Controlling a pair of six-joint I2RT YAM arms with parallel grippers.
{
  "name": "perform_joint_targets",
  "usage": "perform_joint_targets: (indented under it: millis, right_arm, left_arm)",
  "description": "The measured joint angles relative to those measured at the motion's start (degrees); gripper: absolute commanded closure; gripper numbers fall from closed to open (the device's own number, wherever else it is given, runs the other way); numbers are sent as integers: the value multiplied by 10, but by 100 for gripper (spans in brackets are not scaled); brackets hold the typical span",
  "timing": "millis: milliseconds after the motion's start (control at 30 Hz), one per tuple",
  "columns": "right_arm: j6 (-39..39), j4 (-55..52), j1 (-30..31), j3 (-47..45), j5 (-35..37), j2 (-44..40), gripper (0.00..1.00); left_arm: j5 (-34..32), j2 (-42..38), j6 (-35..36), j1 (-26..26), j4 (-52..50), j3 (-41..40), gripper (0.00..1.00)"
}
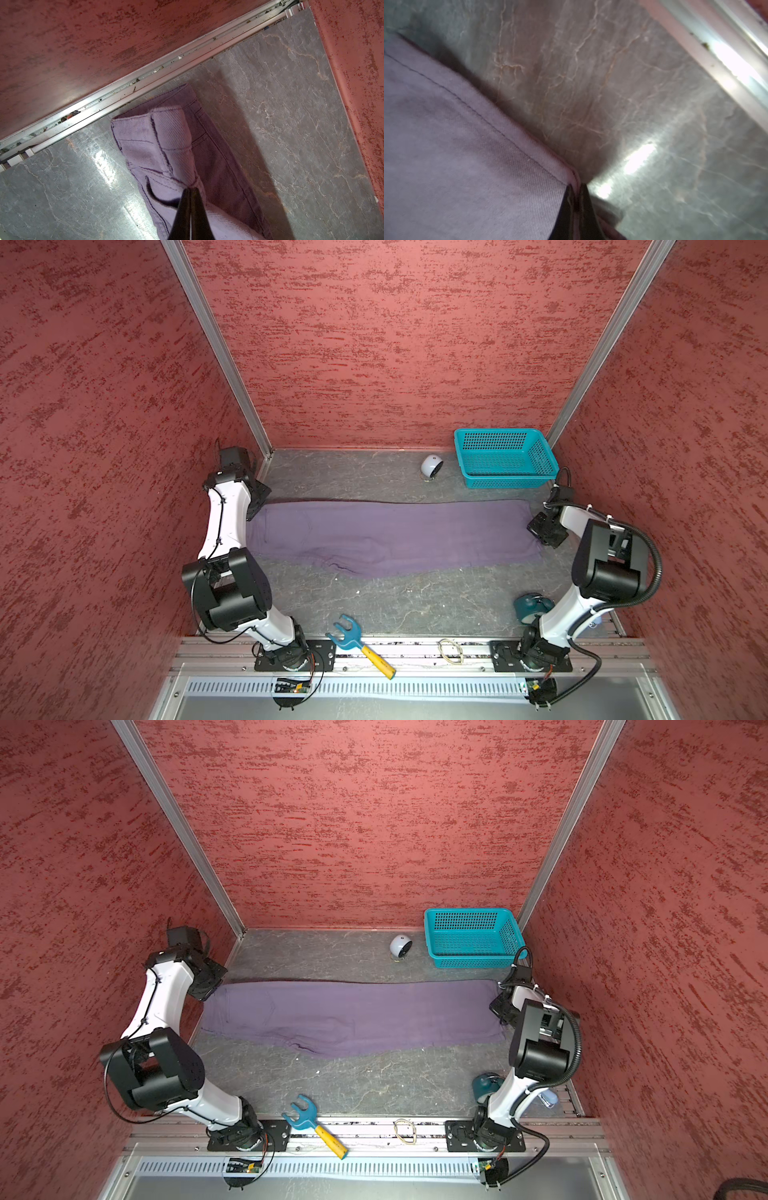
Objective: Fold and stack the trousers
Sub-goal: Smooth out the trousers at the center of the table.
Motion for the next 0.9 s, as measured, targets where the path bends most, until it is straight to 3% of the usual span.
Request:
perform_joint_targets:
  millis: [367,567,733,900]
  right_arm:
    - [0,-89,-59,99,2,-137,100]
    - [0,-118,-122,158,-24,-154,100]
    - [0,-140,-122,166,-36,-165,100]
    - [4,-144,-128,147,-41,-234,100]
  left_arm:
    - [23,-45,7,0,-22,-5,100]
    - [52,-76,15,-2,-39,-8,100]
    - [60,-81,22,-4,-58,-8,100]
    - [60,-116,34,3,-77,-9,100]
